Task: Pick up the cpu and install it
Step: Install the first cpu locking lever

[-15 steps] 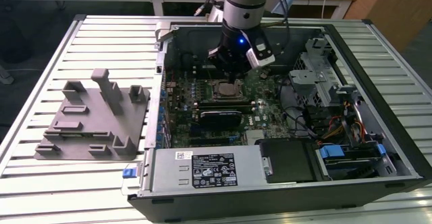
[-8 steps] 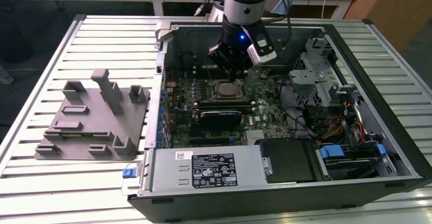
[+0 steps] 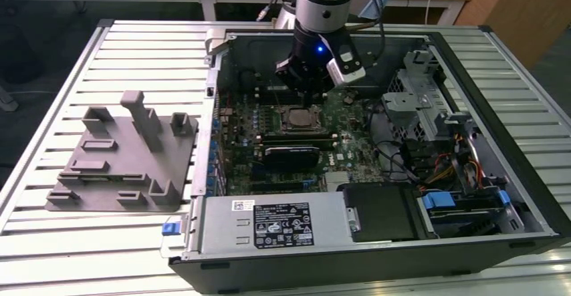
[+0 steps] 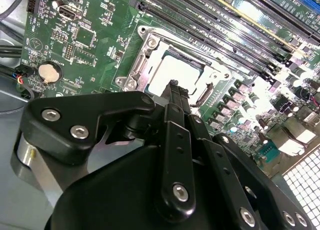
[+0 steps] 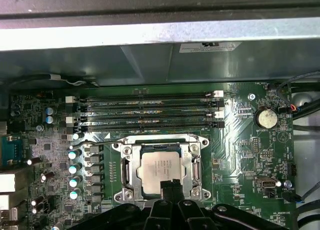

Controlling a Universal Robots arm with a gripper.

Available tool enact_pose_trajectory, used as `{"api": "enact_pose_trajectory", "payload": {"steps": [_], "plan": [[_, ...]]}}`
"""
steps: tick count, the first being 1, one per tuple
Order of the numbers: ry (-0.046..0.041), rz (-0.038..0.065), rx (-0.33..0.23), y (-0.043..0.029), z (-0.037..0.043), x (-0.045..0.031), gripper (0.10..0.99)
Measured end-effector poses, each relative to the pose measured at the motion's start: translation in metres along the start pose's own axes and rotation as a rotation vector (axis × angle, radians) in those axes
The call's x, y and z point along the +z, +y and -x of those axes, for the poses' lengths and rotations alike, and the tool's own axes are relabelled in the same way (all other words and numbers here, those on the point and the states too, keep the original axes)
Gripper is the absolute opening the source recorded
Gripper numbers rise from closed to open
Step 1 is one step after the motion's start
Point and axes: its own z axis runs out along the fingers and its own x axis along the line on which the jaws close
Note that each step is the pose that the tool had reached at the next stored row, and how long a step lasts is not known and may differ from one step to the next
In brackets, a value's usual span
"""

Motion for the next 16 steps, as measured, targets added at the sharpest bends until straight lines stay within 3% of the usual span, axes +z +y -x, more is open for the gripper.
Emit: {"api": "enact_pose_trajectory", "payload": {"steps": [8,16], "plan": [[-0.0002,0.002,0.0,-0.0003,-0.0048,0.0,0.106],[-0.0002,0.003,0.0,-0.0015,-0.0271,0.0001,0.106]]}}
